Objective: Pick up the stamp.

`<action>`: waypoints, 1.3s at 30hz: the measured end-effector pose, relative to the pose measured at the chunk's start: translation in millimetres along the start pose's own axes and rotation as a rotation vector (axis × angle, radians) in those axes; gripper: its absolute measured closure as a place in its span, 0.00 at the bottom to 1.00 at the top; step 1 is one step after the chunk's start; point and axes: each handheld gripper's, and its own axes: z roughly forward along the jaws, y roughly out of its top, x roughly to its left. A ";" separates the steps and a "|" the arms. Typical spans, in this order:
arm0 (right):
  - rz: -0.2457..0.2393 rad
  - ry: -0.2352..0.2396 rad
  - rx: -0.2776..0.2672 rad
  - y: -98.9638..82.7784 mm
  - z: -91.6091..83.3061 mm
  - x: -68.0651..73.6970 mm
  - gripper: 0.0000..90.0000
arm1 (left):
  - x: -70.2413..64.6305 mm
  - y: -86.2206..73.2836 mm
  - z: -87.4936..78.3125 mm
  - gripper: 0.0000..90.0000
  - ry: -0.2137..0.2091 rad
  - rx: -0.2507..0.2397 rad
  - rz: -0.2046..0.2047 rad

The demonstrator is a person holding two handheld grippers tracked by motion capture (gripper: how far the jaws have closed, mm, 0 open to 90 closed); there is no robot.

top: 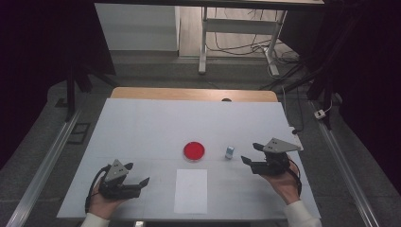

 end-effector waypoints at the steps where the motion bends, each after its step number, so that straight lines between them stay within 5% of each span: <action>1: 0.002 0.001 0.003 1.8 0.6 0.2 0.34 | 0.0 0.2 -0.5 0.20 -0.001 -0.001 0.002; 16: -0.009 0.039 0.049 33.2 24.0 1.0 0.34 | -0.6 1.5 1.9 0.20 -0.007 0.002 0.014; 39: -0.013 0.070 0.147 22.1 66.9 2.0 0.36 | 0.1 -1.4 0.5 0.20 -0.003 0.005 0.013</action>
